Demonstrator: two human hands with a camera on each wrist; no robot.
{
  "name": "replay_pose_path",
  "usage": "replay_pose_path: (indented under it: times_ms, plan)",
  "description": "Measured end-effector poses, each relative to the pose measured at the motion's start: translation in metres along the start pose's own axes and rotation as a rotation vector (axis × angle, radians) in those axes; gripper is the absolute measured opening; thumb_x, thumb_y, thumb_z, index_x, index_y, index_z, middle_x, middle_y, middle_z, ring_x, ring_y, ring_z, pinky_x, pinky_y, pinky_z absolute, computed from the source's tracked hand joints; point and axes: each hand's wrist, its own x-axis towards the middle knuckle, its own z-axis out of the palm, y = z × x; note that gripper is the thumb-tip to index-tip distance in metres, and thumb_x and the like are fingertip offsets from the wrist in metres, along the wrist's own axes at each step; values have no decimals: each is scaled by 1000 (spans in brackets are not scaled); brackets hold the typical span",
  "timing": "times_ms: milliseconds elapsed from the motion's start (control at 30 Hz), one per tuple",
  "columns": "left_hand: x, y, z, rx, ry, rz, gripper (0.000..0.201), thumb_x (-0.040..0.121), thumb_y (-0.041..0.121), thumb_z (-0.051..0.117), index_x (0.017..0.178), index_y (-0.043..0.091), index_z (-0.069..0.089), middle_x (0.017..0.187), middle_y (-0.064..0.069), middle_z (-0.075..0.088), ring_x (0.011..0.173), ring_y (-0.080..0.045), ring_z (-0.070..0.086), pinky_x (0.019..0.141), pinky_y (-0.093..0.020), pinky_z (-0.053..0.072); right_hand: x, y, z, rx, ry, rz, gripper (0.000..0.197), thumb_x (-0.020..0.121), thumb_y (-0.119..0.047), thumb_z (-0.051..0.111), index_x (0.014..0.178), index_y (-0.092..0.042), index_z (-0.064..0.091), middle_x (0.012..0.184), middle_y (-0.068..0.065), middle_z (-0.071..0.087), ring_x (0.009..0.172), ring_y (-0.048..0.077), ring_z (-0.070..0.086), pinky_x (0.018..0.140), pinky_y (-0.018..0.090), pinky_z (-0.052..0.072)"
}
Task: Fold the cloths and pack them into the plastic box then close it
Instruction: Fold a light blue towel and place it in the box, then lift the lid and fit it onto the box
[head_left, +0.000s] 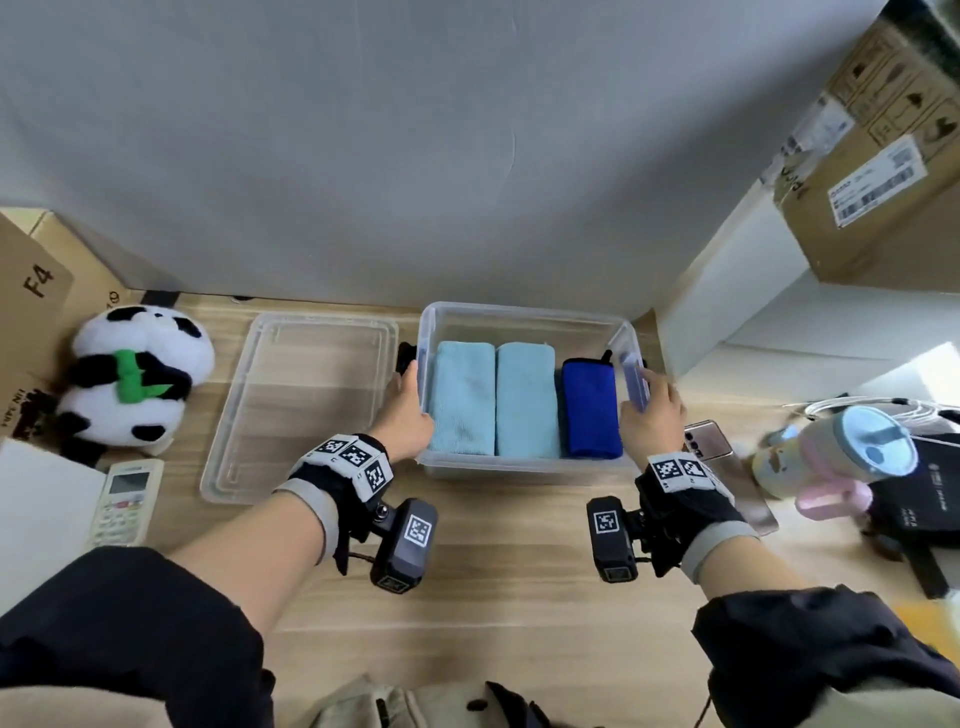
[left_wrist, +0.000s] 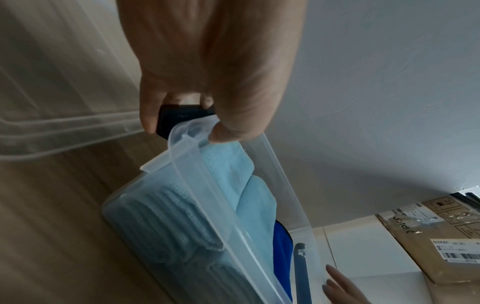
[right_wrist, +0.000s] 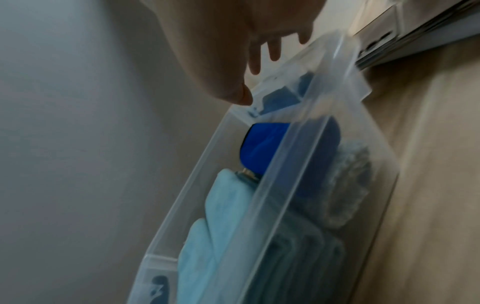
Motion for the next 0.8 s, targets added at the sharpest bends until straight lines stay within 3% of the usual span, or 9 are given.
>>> replay_pose_path:
  times_ms: [67, 133, 167, 300, 400, 500, 667, 733, 800]
  plan:
    - [-13, -9, -2, 4, 34, 5, 77, 88, 0, 36, 150, 24, -2, 157, -2, 4, 104, -19, 50, 90, -36, 45, -11, 13, 2, 31, -98, 7, 55, 93, -8, 42, 144, -22, 29, 143, 15, 41, 131, 36, 37, 109, 48, 32]
    - [-27, -16, -2, -17, 60, -8, 76, 88, -2, 37, 150, 22, 2, 157, -3, 5, 134, -25, 32, 108, -37, 34, -26, 21, 6, 68, -168, 6, 56, 96, -12, 39, 146, -30, 21, 136, 18, 47, 124, 38, 45, 104, 52, 38]
    - [-34, -18, -2, -40, 68, -21, 75, 88, -3, 38, 150, 21, 4, 157, -4, 7, 138, -26, 26, 111, -38, 32, -33, 23, 7, 80, -179, 11, 56, 97, -13, 37, 146, -33, 19, 136, 18, 47, 125, 38, 45, 105, 52, 38]
    - [-61, -23, -6, -82, 94, -15, 70, 88, -7, 38, 149, 18, 12, 152, -7, 18, 135, -28, 30, 102, -32, 37, -59, 27, 13, 56, -163, -42, 58, 95, -10, 36, 148, -27, 18, 141, 15, 45, 129, 35, 41, 108, 49, 34]
    - [-80, -25, -9, -81, 116, 0, 68, 88, -7, 40, 148, 12, 15, 153, -10, 21, 138, -26, 26, 106, -27, 31, -74, 27, 17, 27, -139, -83, 60, 94, -4, 38, 149, -17, 19, 142, 15, 44, 131, 34, 38, 110, 44, 30]
    - [-96, -27, -6, -116, 152, 17, 59, 89, -9, 43, 143, 4, 24, 148, -15, 32, 135, -26, 32, 88, -14, 24, -86, 27, 19, 31, -143, -75, 58, 95, -10, 39, 149, -17, 19, 144, 12, 42, 133, 33, 36, 111, 42, 29]
    - [-107, -40, -5, -188, 178, 0, 53, 83, -14, 42, 133, 4, 39, 122, -13, 52, 122, -31, 48, 87, -26, 37, -101, 28, 19, -2, -150, -57, 58, 95, -17, 38, 149, -21, 18, 144, 11, 43, 133, 32, 35, 110, 43, 30]
    - [-110, -49, -6, -208, 193, -20, 56, 84, -12, 44, 136, 7, 39, 123, -6, 50, 121, -27, 48, 88, -29, 40, -105, 27, 16, -32, -173, -29, 57, 96, -20, 37, 149, -22, 16, 146, 11, 40, 135, 33, 32, 111, 46, 28]
    - [-112, -57, -8, -240, 208, -50, 59, 87, -3, 52, 141, 12, 35, 137, 0, 42, 126, -23, 44, 95, -32, 41, -107, 23, 14, -81, -177, 4, 58, 95, -22, 39, 148, -21, 17, 150, 10, 33, 139, 31, 26, 114, 48, 23]
